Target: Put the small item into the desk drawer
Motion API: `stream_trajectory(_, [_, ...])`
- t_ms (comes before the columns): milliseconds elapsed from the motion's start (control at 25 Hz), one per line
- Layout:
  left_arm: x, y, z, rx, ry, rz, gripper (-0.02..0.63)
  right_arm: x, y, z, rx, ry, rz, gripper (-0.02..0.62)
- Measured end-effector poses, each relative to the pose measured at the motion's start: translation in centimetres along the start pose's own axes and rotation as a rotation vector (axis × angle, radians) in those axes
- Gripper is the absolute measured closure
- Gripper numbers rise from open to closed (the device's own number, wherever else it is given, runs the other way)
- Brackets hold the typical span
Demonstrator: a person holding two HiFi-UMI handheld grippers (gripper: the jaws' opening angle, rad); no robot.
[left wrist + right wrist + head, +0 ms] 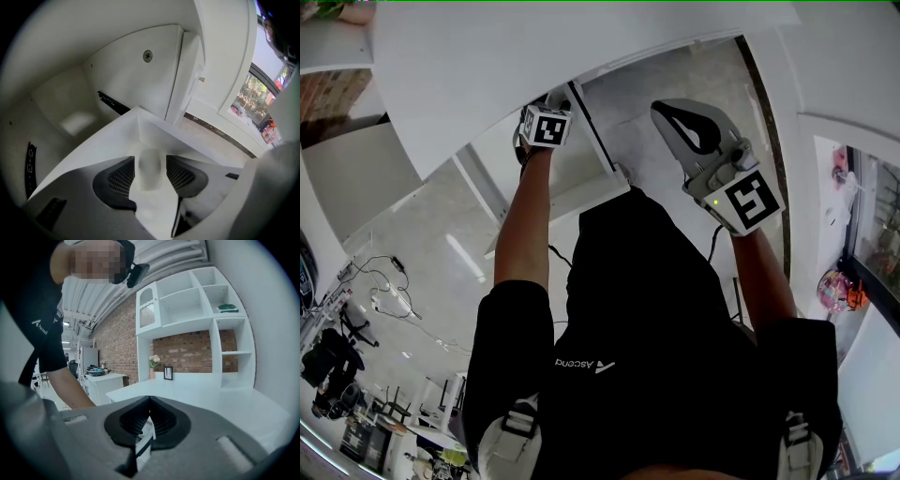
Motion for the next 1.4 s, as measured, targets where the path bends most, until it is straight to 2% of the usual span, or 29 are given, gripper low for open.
stream_trajectory(360, [-0.4,0.5,-2.8,-0.039,0.019,0.0,0.4,1.1,0.4,-0.2,-0.024,0.024,0.003,0.595])
stream_trajectory(640, [-2.0,2.2,-7.6,-0.157,-0.003,0.007,0.4,2.3,1.1,-0.1,-0.056,0.049,0.002,0.595])
stream_trajectory(760, [-3.3,3.6,-10.4,-0.236,-0.028,0.018,0.402,3.0,1.7,0.2,-0.077,0.06,0.0,0.595])
stream_trajectory(840, [-4.3,4.6,-12.5,-0.295,-0.044,0.015,0.405,3.4,2.2,0.3,-0.129,0.074,-0.018,0.595])
stream_trajectory(960, [-5.9,6.2,-15.8,-0.402,-0.066,-0.007,0.44,4.3,3.1,0.2,-0.193,0.093,-0.025,0.595])
stream_trajectory(1080, [-7.4,8.1,-19.7,-0.529,-0.089,-0.027,0.47,5.0,3.5,0.0,-0.181,0.092,-0.033,0.595])
stream_trajectory(1240, [-9.1,10.5,-25.2,-0.699,-0.1,-0.028,0.52,6.0,5.0,-0.5,-0.214,0.093,-0.042,0.595])
stream_trajectory(1400, [-10.6,12.2,-30.2,-0.829,-0.094,-0.026,0.554,7.1,6.3,-1.4,-0.231,0.099,-0.055,0.595])
Point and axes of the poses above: the fingertips, and each gripper's own axes: z forward along the fingers, x to its left, y out of its top, the point moved 4 cm from there along -z, backward along the fingers, and after that the axes turned 6 degrees about -x, right-handed, at the moved point
